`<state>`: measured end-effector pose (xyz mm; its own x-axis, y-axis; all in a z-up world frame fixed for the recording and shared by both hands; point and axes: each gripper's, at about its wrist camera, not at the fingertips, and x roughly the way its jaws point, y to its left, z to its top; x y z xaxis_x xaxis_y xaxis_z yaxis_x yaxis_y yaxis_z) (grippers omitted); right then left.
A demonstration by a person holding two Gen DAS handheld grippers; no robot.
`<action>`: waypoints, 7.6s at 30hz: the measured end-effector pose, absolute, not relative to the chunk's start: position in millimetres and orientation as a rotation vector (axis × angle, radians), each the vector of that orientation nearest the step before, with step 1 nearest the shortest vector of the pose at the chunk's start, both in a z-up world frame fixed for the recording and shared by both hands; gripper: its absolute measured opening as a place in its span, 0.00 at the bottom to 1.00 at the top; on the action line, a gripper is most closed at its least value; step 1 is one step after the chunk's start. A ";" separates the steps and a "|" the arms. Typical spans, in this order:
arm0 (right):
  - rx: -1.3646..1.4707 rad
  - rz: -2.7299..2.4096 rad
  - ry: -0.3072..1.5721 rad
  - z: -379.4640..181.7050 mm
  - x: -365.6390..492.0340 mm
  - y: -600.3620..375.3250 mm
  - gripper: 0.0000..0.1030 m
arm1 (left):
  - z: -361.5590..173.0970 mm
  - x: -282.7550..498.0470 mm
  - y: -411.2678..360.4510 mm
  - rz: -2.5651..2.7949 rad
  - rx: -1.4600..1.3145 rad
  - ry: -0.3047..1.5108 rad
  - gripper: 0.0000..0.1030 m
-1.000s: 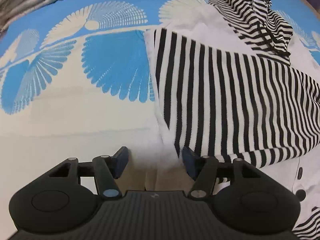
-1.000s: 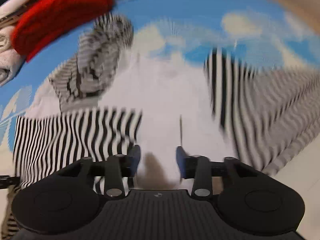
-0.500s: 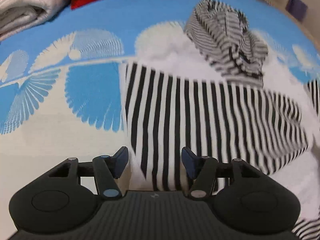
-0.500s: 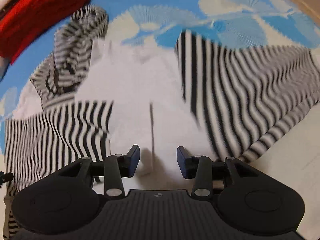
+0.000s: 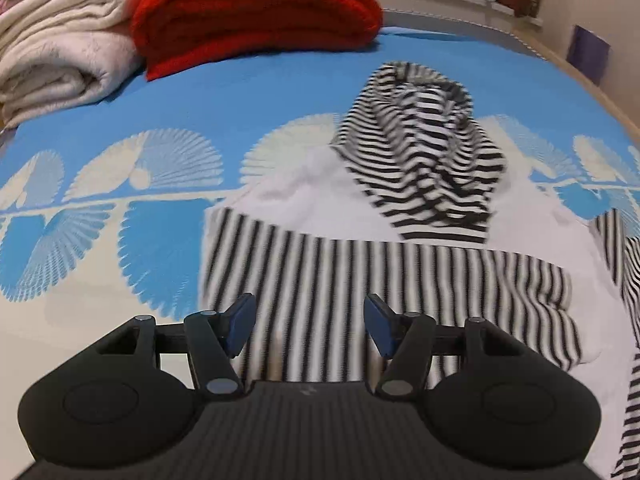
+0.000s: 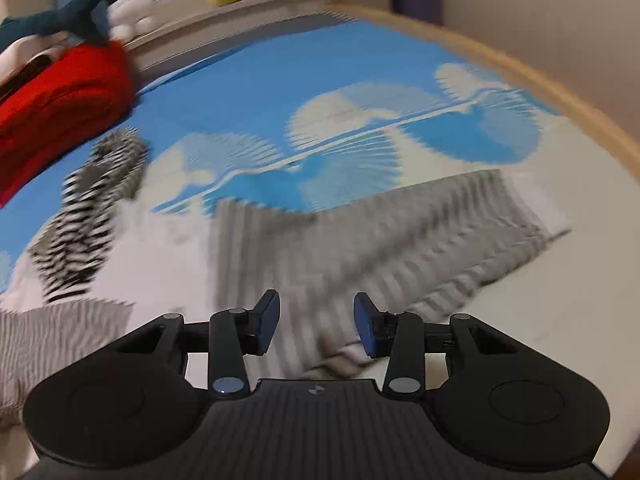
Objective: Fold small clothes
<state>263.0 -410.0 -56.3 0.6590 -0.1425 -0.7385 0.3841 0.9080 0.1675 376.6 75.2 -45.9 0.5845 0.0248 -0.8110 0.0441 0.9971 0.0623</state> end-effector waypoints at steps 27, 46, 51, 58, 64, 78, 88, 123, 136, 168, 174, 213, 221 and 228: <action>0.990 -0.564 0.669 -151.6 242.5 -596.1 0.33 | -59.0 384.3 48.4 -0.028 0.128 0.979 0.64; 0.126 -0.029 0.285 37.5 274.4 -275.7 0.04 | -33.8 378.2 134.2 0.130 -0.076 0.958 0.64; -0.012 0.639 0.551 3.5 281.2 -140.1 0.20 | -29.9 378.7 170.8 0.144 -0.178 0.967 0.64; -0.036 0.466 0.846 -13.9 294.4 -139.3 0.29 | -35.0 380.2 192.3 0.096 -0.326 1.004 0.61; 0.136 0.126 0.871 -19.2 307.8 -207.7 0.40 | -56.3 385.9 180.3 0.063 -0.346 1.074 0.54; 0.281 -0.145 1.145 -114.6 334.2 -278.3 0.50 | -104.6 392.1 138.6 0.020 -0.130 1.224 0.13; 0.372 -0.156 1.091 -98.8 333.2 -291.9 0.05 | -77.9 388.8 142.8 0.077 -0.090 1.101 0.03; 0.270 -0.023 1.053 -62.1 325.9 -258.3 0.29 | -23.9 355.1 116.8 0.060 0.059 1.033 0.60; 0.247 -0.014 0.951 -28.8 320.9 -256.8 0.29 | 36.0 338.2 78.6 0.087 0.154 0.734 0.35; 0.063 -0.098 1.012 -61.4 342.4 -302.7 0.29 | -107.0 731.8 -38.9 -0.014 0.256 0.756 0.37; -0.051 -0.121 1.025 -70.5 346.4 -305.0 0.29 | -143.5 765.3 -47.3 -0.026 0.279 0.878 0.02; 0.533 0.020 1.041 -83.1 362.0 -285.1 0.47 | -97.9 385.6 89.4 0.009 -0.454 1.264 0.50; 0.521 0.009 1.005 -88.8 370.5 -273.5 0.04 | -110.9 389.6 87.6 0.068 -0.420 1.229 0.09; 0.676 0.159 0.595 -11.7 335.5 -300.6 0.02 | -43.1 381.6 103.4 -0.059 -0.531 0.706 0.08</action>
